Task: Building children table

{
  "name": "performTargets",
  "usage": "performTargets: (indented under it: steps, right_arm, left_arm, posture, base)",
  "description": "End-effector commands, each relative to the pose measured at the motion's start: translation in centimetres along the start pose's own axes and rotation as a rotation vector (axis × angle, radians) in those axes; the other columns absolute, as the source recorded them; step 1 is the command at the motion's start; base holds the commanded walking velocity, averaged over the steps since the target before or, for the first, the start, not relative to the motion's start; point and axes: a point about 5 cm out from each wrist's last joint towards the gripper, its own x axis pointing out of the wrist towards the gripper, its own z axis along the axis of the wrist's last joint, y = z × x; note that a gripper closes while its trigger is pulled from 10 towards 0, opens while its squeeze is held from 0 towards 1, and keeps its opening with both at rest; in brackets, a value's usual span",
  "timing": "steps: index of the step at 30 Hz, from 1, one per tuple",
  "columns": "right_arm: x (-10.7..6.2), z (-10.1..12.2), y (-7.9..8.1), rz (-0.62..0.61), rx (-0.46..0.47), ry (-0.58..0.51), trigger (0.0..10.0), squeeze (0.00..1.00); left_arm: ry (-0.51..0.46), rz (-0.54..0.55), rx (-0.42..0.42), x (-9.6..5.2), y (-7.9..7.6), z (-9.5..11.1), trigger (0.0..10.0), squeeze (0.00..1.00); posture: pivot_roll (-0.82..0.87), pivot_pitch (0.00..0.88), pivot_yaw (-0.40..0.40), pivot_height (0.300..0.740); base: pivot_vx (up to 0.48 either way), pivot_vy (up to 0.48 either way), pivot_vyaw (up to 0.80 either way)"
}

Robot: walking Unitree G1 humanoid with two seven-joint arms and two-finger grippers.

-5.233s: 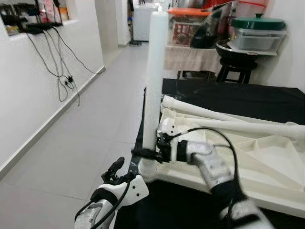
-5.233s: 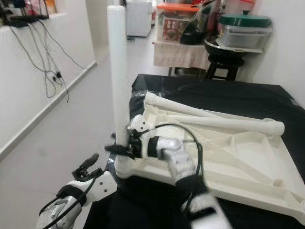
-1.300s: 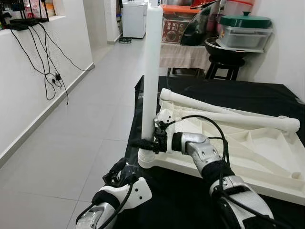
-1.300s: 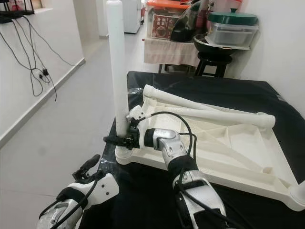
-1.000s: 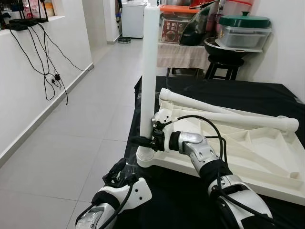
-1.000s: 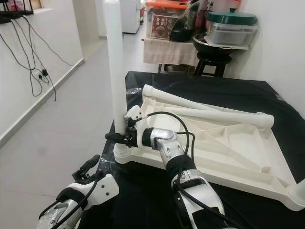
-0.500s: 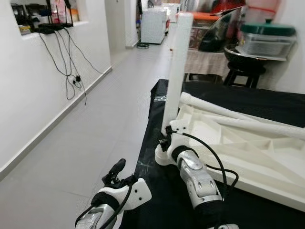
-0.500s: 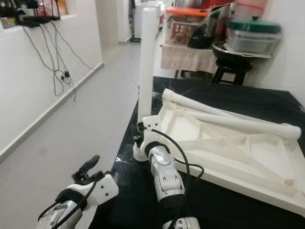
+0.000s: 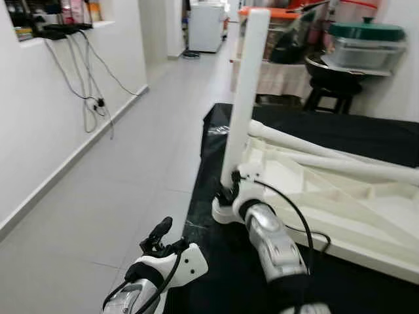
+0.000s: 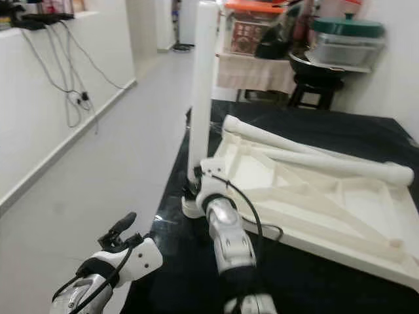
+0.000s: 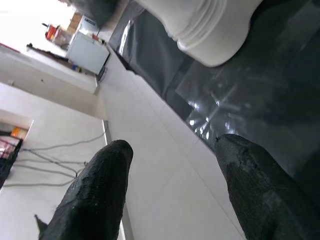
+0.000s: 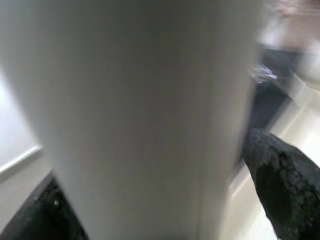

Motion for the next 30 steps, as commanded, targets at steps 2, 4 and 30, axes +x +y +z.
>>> performTargets:
  steps: [2, 4, 30]
  right_arm:
    - [0.5, 1.0, 0.1, 0.228, 0.013, -0.043, 10.0, 0.0]
    - [0.6, 1.2, 0.0, 0.271, 0.02, -0.042, 10.0, 0.0]
    - [0.4, -0.3, -0.7, 0.587, -0.037, 0.113, 0.0, 0.0]
  left_arm:
    - [0.008, -0.012, 0.002, 0.1, -0.2, -0.1, 10.0, 0.0]
    - [0.008, -0.012, 0.002, 0.1, -0.2, -0.1, 10.0, 0.0]
    - [0.016, -0.009, 0.002, 1.0, -0.2, -0.6, 10.0, 0.0]
  posture:
    - [0.09, 0.0, -0.077, 0.74]
    - [0.09, 0.0, -0.077, 0.74]
    - [0.08, 0.0, -0.072, 0.74]
  base:
    - [0.0, 0.0, 0.0]
    - [0.0, 0.0, 0.0]
    - [0.0, 0.0, 0.0]
